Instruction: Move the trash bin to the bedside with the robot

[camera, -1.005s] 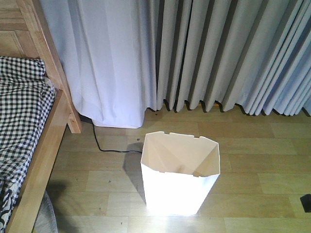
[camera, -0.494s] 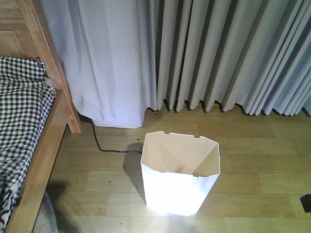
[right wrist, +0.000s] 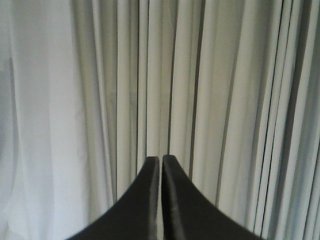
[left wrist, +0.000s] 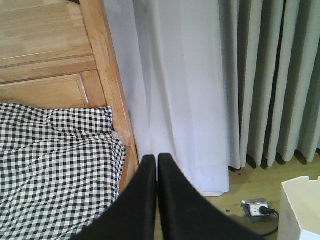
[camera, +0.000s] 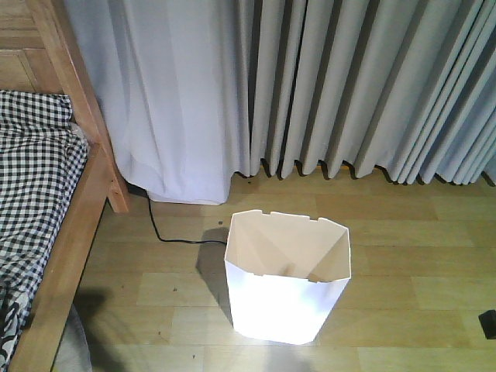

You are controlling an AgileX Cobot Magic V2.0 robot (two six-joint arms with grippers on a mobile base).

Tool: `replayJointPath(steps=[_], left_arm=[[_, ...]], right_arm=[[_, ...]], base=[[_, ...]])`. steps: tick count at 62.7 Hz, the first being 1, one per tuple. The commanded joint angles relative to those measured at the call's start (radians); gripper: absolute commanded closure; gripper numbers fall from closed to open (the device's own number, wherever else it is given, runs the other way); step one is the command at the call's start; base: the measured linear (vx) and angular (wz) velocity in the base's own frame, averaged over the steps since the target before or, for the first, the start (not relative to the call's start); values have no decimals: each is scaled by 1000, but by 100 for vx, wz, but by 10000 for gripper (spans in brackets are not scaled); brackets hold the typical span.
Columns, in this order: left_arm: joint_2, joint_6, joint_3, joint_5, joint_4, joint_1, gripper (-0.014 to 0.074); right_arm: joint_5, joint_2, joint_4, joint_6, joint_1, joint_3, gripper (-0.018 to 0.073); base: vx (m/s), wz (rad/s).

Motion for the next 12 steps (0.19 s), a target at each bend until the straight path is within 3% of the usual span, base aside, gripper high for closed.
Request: replayJointPath(steps=[1, 12], left_arm=[[-9, -8, 28, -74, -2, -6, 602], [-9, -8, 28, -74, -2, -6, 602]], right_arm=[[-73, -11, -1, 0, 1, 18, 570], [-73, -11, -1, 0, 1, 18, 570]], base=[[0, 0], [0, 0]])
